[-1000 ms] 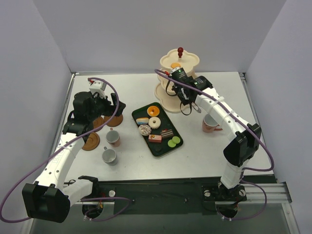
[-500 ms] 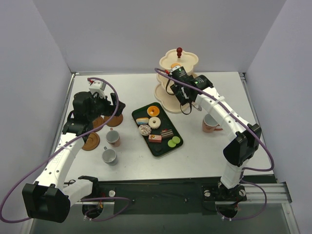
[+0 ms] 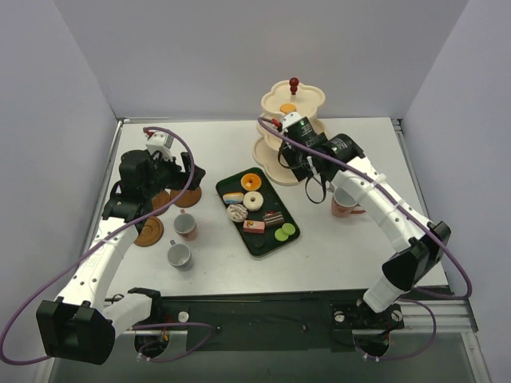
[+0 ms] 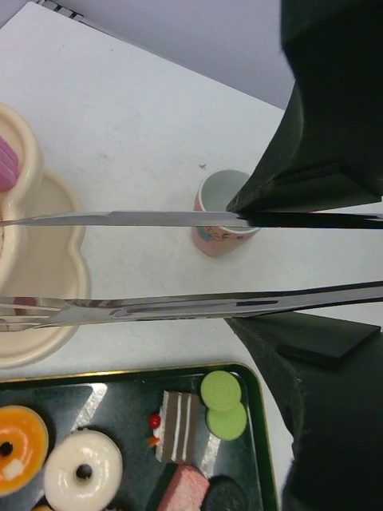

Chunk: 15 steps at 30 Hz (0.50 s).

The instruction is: Serve the afternoon tea

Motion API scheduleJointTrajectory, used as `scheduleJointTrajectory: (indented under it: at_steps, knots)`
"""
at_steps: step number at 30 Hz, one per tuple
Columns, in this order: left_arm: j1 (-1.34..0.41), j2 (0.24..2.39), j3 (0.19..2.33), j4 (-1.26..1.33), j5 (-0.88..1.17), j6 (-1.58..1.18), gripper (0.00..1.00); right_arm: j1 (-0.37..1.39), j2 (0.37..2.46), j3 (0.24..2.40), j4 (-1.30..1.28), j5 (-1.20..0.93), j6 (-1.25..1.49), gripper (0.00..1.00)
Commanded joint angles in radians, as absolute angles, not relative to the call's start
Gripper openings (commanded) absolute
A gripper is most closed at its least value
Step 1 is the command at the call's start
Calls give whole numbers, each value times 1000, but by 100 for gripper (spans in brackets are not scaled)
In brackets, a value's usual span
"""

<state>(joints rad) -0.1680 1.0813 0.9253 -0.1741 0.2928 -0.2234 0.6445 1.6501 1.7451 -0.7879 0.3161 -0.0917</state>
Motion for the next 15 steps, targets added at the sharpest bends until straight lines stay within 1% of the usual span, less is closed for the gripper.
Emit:
scheduleJointTrajectory:
  at_steps: [1, 6, 7, 9, 15]
  knots:
    - [-163, 1083, 946, -130, 304, -221, 94, 695, 1524, 1677, -795, 325, -34, 42]
    - [-161, 1085, 945, -130, 302, -221, 94, 800, 1411, 1544, -799, 302, 0, 42]
    - [-161, 1085, 945, -130, 302, -221, 94, 824, 1378, 1504, -799, 292, 41, 42]
    - [-164, 1085, 943, -130, 299, -221, 94, 848, 1333, 1427, -801, 229, 72, 42]
    - [-164, 1085, 943, -130, 299, -221, 94, 910, 1243, 1240, -822, 166, 181, 41]
